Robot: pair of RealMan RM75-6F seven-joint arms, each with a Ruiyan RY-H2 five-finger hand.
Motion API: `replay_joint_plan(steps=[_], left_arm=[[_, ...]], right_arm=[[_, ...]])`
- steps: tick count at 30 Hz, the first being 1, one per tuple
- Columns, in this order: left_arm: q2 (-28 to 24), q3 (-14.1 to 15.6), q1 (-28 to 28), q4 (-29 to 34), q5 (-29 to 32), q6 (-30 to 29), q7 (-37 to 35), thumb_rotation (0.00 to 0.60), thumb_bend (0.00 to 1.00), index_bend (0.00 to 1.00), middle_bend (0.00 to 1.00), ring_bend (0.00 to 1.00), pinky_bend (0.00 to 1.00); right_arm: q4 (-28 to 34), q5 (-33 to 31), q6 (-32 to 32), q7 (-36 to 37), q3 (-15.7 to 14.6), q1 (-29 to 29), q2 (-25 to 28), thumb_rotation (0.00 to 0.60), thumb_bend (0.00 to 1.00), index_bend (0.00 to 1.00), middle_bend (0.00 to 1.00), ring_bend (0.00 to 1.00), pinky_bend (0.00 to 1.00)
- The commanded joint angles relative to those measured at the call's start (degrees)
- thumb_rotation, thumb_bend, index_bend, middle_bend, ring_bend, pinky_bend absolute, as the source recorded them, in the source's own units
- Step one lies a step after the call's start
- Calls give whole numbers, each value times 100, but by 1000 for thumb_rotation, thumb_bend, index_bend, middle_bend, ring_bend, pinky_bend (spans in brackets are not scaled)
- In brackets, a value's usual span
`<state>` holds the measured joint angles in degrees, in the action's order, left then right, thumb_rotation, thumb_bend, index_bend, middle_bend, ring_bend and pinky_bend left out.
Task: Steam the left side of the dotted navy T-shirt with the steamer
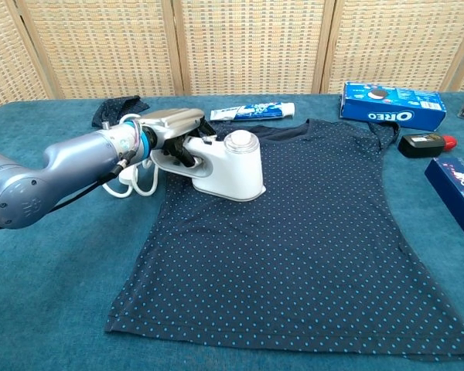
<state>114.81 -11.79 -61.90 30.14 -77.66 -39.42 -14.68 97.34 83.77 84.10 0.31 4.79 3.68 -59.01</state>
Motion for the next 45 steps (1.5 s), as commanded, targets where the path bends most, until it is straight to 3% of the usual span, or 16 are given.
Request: replay_joint_plan(steps=[1,17,41,45], left_arm=[[37,34,-11,-6,-51,-14,-111,600,683,1000,819,714,776],[173,239,-254,477,-407,-131,-171,600,682,1000,819,714,775],[-315,1148,-93,2303,-1499,-941,312,600,678,1000,819,714,775],[-373,1247,-61,2385,-1656,-1084,533,600,670,1000,819,714,775]], right_arm=[[2,0,2,2,0,-1,3,600,0,15,0,0,0],[34,5,24,59,-5,-14,47,600,0,15,0,0,0],[87,108,136,141,-31,-62,110,600,0,14,0,0,0],[96,127,151,147,-36,-69,116,600,0,14,0,0,0]])
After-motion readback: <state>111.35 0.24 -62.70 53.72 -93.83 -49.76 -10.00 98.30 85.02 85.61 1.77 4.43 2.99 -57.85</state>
